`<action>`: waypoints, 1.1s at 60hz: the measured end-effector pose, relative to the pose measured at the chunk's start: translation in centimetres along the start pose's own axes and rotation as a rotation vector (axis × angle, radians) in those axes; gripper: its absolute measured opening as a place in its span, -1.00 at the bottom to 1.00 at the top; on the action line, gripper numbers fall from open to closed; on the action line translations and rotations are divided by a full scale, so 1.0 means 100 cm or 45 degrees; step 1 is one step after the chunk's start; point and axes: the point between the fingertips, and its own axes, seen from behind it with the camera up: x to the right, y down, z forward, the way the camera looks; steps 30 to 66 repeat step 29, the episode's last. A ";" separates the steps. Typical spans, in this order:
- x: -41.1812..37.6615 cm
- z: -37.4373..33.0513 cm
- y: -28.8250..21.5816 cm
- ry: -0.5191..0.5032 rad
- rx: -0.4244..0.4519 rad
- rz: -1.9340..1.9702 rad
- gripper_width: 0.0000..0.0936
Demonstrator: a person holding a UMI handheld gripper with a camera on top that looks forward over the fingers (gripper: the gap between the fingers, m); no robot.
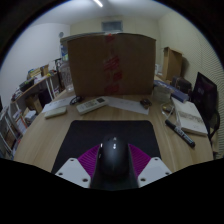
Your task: Arrange mouse
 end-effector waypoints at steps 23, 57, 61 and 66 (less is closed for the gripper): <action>0.009 -0.062 0.017 -0.064 0.034 -0.035 0.82; 0.032 -0.104 0.032 -0.079 0.094 -0.041 0.82; 0.032 -0.104 0.032 -0.079 0.094 -0.041 0.82; 0.032 -0.104 0.032 -0.079 0.094 -0.041 0.82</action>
